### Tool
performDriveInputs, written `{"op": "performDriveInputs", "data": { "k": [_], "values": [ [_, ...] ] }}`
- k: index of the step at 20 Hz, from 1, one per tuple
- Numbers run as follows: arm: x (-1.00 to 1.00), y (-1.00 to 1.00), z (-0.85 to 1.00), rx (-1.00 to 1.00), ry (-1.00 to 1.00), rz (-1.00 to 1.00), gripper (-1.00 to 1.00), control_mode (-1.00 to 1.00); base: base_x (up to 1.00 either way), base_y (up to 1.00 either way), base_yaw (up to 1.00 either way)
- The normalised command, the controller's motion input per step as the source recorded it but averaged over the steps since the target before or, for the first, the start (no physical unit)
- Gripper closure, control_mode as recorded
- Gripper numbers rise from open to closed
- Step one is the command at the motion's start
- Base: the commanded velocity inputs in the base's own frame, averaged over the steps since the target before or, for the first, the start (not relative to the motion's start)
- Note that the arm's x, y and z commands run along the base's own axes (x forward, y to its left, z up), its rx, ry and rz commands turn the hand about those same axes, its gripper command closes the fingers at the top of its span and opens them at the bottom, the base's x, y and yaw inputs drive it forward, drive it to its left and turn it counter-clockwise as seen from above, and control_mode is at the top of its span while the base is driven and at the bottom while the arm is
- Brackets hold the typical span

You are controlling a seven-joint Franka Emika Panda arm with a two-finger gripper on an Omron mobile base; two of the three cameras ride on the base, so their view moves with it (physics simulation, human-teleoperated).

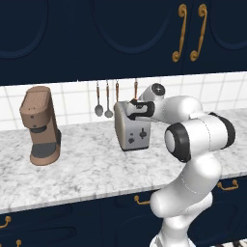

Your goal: Start the toaster. Once the lever pops up, take the bread to the plate on the dining counter.

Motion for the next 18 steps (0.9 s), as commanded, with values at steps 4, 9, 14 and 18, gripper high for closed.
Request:
{"op": "performDriveInputs", "data": {
  "k": [4,9,14,18],
  "values": [
    [0.25,0.00,-0.17,0.00,0.00,0.00,-1.00,-1.00,0.00,0.00,0.00],
    [0.11,0.00,-0.18,0.00,0.03,0.00,1.00,-1.00,0.00,0.00,0.00],
    [0.00,0.00,-0.12,0.00,0.02,0.00,1.00,-1.00,0.00,0.00,0.00],
    [-0.06,0.01,0.00,0.00,0.00,0.01,1.00,-1.00,0.00,0.00,0.00]
  ]
}}
